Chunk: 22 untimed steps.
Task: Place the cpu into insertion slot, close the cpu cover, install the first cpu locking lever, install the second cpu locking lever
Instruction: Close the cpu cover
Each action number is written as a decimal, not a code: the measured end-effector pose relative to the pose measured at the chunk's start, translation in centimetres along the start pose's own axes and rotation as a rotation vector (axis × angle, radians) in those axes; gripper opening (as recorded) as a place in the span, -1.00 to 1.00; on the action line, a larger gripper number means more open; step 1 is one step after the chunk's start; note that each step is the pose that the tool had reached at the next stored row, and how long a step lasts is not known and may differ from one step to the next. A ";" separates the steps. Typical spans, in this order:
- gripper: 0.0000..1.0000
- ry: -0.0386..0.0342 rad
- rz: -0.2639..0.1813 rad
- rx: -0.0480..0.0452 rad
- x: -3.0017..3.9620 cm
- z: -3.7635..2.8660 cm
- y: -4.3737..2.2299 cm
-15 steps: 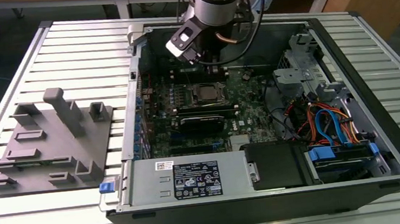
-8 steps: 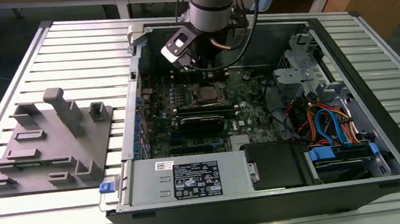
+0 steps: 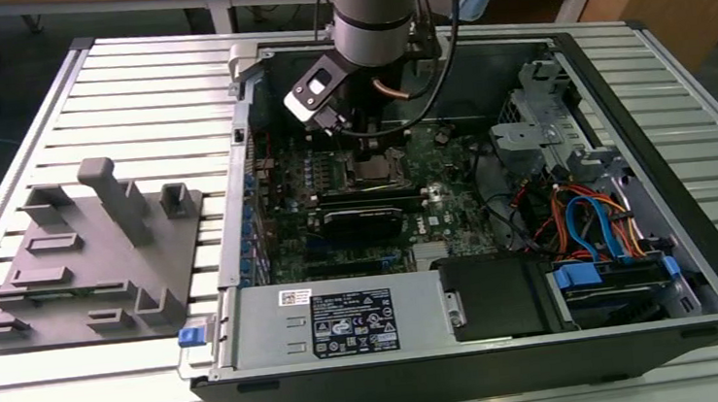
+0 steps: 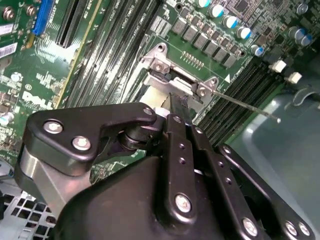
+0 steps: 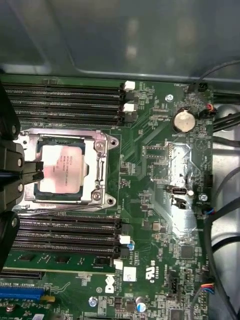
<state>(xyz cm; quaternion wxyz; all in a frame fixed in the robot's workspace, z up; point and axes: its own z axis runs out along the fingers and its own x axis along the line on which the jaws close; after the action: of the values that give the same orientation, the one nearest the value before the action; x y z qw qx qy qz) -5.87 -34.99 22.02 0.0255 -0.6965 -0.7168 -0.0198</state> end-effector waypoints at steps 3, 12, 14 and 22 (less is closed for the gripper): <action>-0.80 0.0006 0.000 0.0000 -0.02 0.38 -0.29; -0.80 0.0007 0.000 0.0005 -0.06 1.32 -0.81; -0.80 0.0007 0.000 0.0012 -0.07 1.48 -0.86; -0.80 0.0008 0.000 0.0041 -0.10 2.00 -1.04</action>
<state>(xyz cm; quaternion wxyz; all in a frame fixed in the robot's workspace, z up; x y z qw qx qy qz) -6.92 -34.99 20.03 0.0272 -0.6965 -0.7168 -0.0186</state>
